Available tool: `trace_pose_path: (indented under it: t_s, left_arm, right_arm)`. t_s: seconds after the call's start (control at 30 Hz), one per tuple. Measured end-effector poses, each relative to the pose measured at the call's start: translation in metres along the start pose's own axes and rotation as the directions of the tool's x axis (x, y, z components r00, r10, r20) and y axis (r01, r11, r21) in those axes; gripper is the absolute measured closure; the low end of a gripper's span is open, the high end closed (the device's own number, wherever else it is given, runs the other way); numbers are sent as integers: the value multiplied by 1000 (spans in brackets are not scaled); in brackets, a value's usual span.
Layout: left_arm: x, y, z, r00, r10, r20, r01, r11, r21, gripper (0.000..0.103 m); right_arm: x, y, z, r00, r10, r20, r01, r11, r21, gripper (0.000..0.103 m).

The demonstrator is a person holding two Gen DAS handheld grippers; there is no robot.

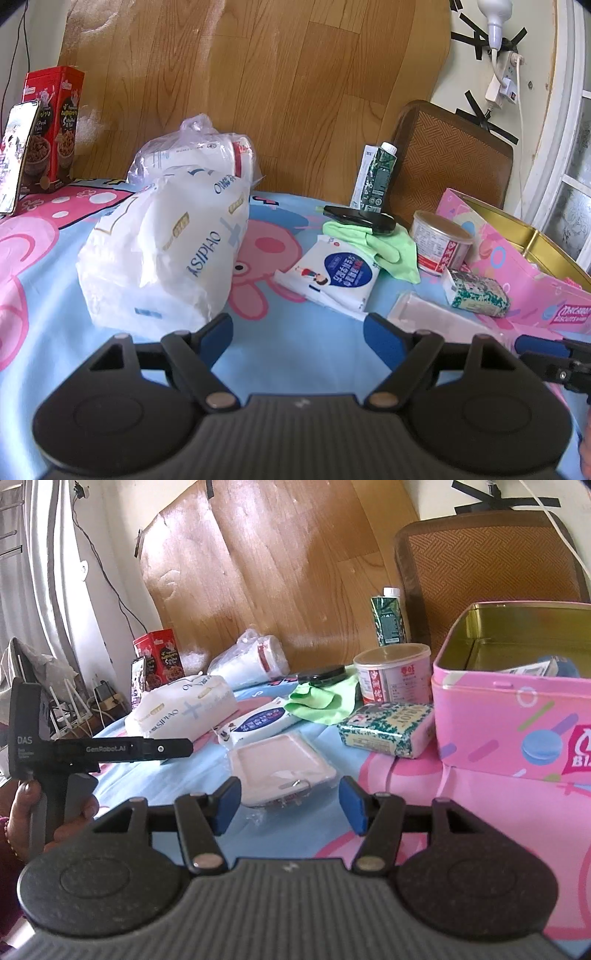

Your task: Organize soft objects

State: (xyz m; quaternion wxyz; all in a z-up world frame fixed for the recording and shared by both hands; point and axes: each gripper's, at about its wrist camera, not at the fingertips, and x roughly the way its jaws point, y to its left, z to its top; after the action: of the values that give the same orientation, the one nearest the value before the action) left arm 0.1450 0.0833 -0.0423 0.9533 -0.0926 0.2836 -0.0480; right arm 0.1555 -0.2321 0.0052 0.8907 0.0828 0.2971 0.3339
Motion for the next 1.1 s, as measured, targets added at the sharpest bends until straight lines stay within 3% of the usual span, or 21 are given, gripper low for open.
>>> trace_pose_path:
  t_s: [1.1]
  left_arm:
    - [-7,7,-1,996,-87,31,88,996,-19,22]
  right_arm:
    - [4,7,-1,999,-51,-21,50,998,-32,38]
